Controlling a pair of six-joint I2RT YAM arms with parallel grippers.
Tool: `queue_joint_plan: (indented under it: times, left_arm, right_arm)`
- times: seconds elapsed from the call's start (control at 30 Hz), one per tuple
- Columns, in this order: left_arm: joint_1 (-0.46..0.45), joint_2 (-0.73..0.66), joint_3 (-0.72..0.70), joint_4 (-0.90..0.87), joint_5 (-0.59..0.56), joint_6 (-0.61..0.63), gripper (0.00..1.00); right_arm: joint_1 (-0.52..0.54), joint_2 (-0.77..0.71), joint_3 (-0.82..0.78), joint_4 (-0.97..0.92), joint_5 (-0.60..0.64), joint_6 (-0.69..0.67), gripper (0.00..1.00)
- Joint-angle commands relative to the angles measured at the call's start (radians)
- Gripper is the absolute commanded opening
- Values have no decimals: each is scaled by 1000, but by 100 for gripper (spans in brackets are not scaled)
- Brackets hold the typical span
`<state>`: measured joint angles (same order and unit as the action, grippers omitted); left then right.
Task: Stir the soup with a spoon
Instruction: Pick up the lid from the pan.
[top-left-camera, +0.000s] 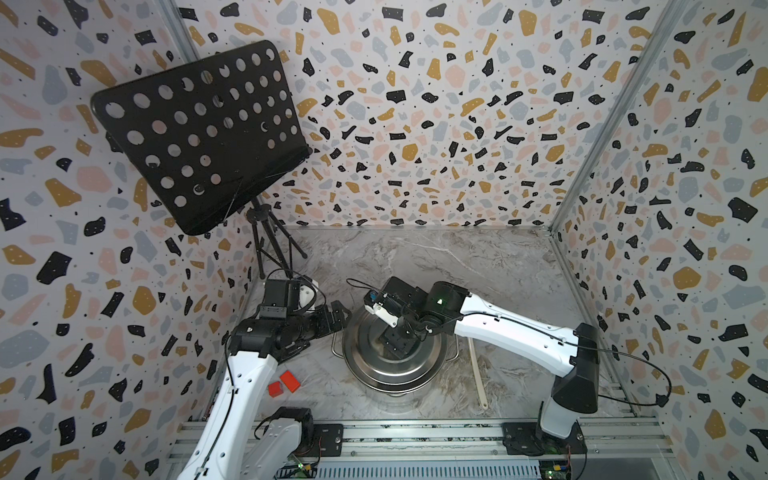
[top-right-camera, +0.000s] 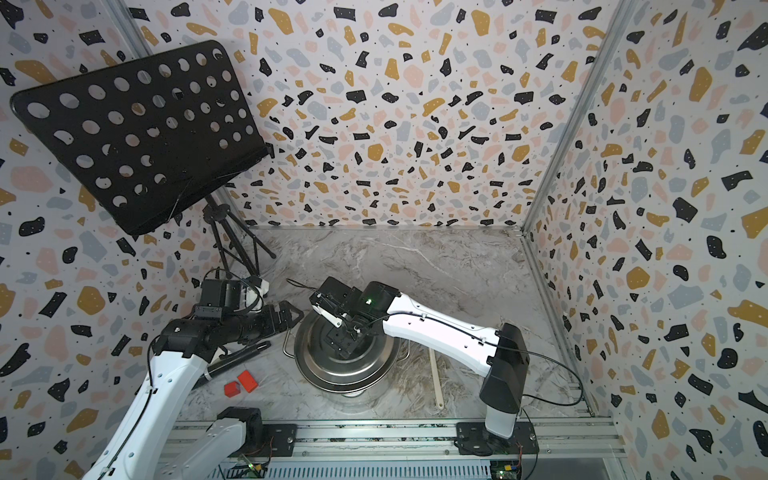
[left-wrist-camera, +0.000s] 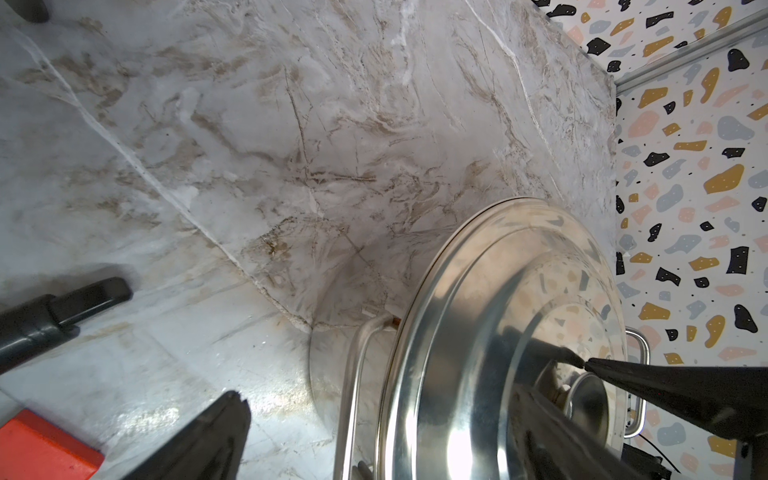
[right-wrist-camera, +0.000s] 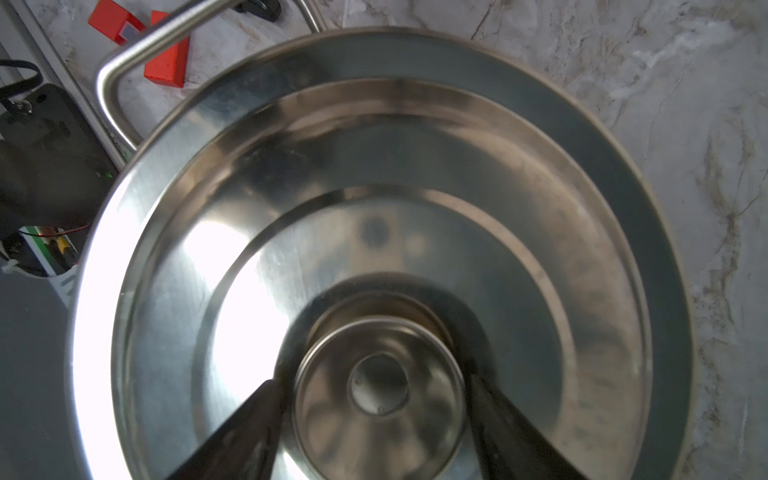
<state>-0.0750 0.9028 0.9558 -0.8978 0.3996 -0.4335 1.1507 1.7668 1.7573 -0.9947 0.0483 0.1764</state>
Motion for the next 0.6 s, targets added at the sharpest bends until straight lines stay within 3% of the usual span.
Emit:
queue_joint_plan:
  times: [0.0,0.2,0.57]
  left_arm:
    - [-2,-1,8,11,13,5,99]
    - [-2,1,7,10,13,-2,99]
    - [-2,29,24,8,31,-11,99]
  right_arm:
    - [-3,0,19,-35,30,2,63]
    - [-3,-23,22,-34,55,12,40]
    - [-29,-68,169,-24,-47,38,34]
